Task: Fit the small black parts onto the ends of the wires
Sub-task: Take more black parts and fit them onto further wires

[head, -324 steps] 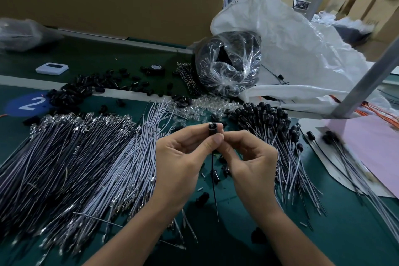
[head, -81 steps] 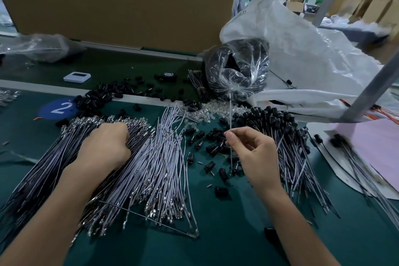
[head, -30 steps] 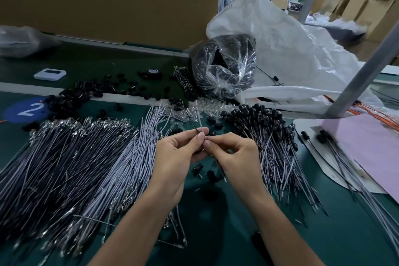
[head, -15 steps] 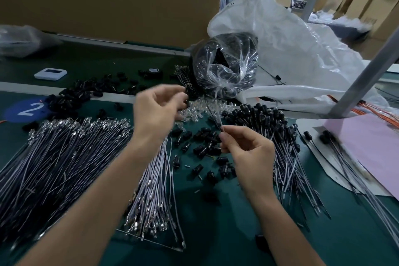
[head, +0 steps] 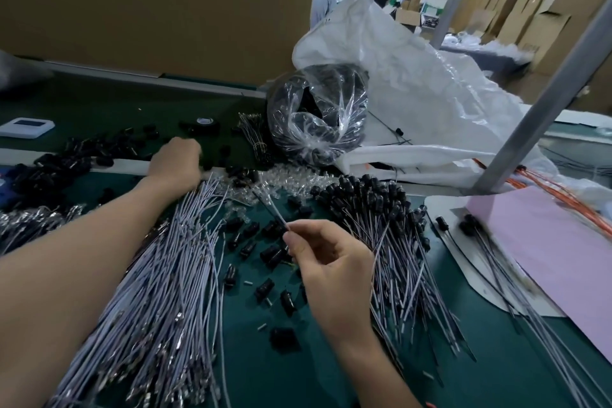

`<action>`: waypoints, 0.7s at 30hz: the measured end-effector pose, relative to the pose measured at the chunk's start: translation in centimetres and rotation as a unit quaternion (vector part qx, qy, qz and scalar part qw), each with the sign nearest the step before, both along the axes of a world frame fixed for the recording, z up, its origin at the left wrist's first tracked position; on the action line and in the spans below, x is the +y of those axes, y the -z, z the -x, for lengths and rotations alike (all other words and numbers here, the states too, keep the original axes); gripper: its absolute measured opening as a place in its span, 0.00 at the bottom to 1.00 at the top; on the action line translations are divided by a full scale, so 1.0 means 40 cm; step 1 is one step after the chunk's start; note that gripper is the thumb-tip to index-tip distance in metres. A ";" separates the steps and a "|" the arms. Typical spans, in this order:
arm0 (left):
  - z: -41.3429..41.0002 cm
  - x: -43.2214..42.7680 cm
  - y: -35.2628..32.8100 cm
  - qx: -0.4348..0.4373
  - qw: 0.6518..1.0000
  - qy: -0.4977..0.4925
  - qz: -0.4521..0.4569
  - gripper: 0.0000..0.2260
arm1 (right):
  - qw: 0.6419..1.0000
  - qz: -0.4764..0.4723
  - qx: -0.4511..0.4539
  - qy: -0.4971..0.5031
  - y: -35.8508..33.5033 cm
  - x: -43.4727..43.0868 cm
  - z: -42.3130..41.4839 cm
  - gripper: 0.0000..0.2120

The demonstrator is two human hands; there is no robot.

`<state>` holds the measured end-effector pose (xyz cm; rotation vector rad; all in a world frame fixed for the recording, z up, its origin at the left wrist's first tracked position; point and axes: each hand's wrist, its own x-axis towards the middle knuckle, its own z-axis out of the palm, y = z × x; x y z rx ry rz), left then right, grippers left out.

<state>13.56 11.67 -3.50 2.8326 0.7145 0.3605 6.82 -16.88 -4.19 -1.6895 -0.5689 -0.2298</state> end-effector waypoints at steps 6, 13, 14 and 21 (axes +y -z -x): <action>-0.004 0.004 0.041 -0.036 0.998 -0.032 -0.047 0.05 | 1.000 0.007 -0.006 -0.003 -0.001 -0.003 -0.001 0.06; 0.055 -0.037 -0.025 -0.307 0.933 -0.065 0.176 0.12 | 0.999 0.027 0.023 0.007 -0.014 -0.016 -0.020 0.04; 0.080 -0.059 -0.039 -0.337 0.910 -0.065 0.232 0.10 | 0.999 0.038 0.030 0.003 -0.016 -0.017 -0.021 0.04; 0.288 -0.259 -0.033 -0.315 0.691 0.034 0.650 0.08 | 0.998 0.050 0.020 -0.023 -0.025 -0.018 -0.009 0.03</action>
